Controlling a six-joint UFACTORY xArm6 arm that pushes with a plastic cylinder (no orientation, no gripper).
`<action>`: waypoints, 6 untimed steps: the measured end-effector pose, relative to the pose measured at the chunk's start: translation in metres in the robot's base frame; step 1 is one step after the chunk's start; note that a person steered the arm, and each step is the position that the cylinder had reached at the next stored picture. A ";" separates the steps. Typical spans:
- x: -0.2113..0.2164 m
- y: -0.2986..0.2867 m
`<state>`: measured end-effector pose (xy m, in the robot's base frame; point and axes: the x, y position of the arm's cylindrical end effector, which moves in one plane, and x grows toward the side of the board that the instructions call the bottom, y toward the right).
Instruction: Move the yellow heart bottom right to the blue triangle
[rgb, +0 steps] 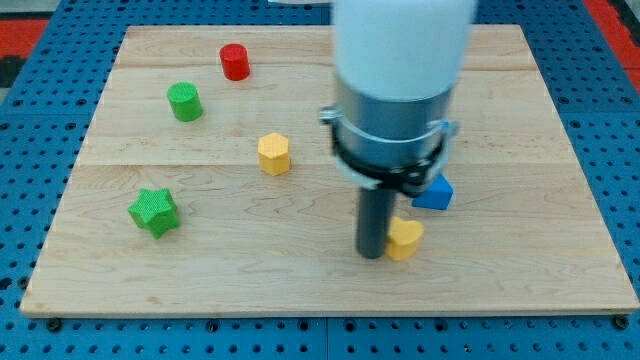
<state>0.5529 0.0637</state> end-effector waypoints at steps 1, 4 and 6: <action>0.000 0.039; 0.002 -0.053; -0.023 -0.092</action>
